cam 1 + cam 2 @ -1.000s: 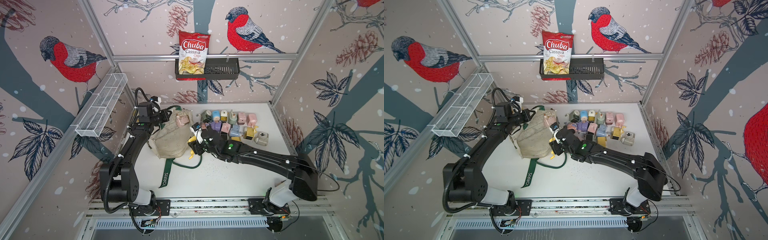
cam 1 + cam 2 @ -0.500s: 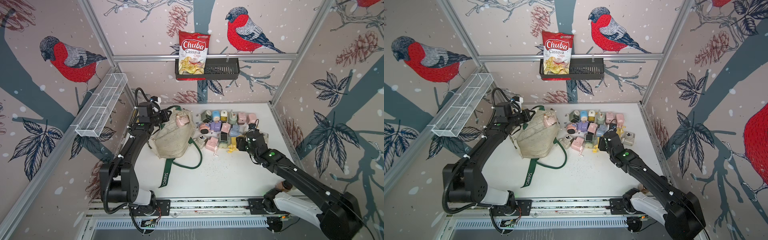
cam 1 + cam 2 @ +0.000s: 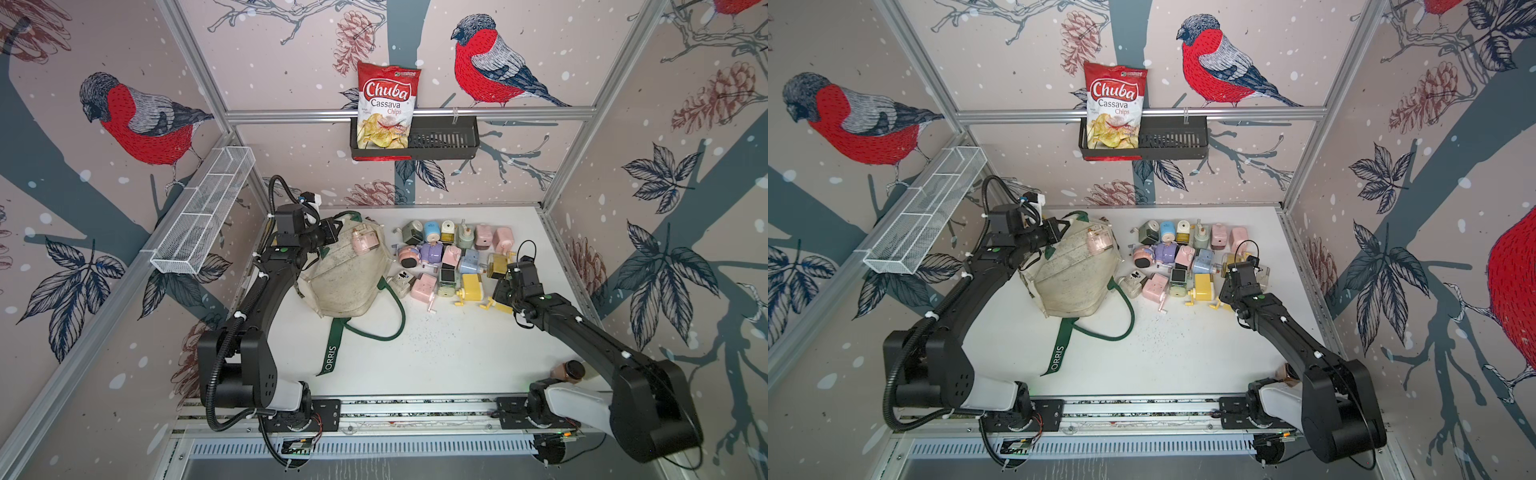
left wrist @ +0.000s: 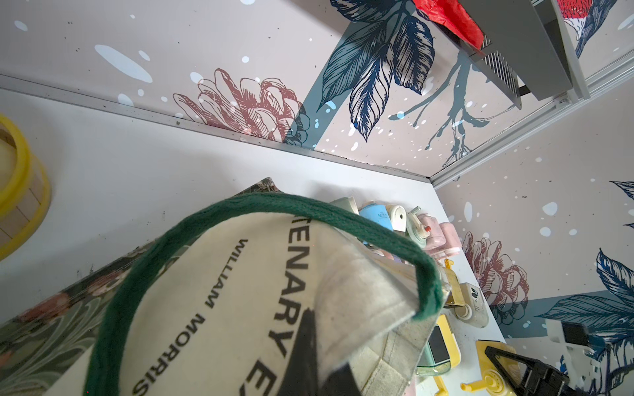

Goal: Take out the pencil sharpeners from the tote bags
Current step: Place the pencil sharpener at the center of the board.

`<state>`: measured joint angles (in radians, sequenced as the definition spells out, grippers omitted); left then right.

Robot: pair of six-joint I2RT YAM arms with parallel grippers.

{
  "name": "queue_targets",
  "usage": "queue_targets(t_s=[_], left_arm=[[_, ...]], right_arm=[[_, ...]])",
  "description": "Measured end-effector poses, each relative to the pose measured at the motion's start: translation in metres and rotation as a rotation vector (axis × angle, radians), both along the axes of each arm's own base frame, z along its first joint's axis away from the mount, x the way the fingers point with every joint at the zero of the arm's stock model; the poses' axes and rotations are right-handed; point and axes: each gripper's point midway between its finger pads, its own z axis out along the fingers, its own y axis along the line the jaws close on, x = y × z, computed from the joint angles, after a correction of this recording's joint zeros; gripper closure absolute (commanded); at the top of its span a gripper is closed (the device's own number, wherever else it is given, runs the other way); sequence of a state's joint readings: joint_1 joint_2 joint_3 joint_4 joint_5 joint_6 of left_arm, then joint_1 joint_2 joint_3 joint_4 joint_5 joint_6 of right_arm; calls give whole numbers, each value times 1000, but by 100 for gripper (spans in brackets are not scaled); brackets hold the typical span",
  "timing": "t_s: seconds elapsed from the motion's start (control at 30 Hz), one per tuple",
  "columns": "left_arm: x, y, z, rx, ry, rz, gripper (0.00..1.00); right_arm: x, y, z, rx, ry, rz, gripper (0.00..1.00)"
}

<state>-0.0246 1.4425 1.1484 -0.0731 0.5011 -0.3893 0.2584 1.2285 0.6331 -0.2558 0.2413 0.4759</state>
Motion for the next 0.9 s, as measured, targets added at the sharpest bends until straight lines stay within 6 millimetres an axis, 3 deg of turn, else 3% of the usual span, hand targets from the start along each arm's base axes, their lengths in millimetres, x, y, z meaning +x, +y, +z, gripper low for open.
queue_targets(t_s=[0.3,0.53,0.77,0.9], left_arm=[[0,0,0,-2,1,2,100],[0,0,0,-2,1,3,100],[0,0,0,-1,1,4,100],[0,0,0,-1,1,4,100]], right_arm=[[8,1,-31,-1,93,-1,43],[18,5,-43,9,122,11,32],[22,8,-45,15,123,21,13],[22,10,-38,8,105,36,10]])
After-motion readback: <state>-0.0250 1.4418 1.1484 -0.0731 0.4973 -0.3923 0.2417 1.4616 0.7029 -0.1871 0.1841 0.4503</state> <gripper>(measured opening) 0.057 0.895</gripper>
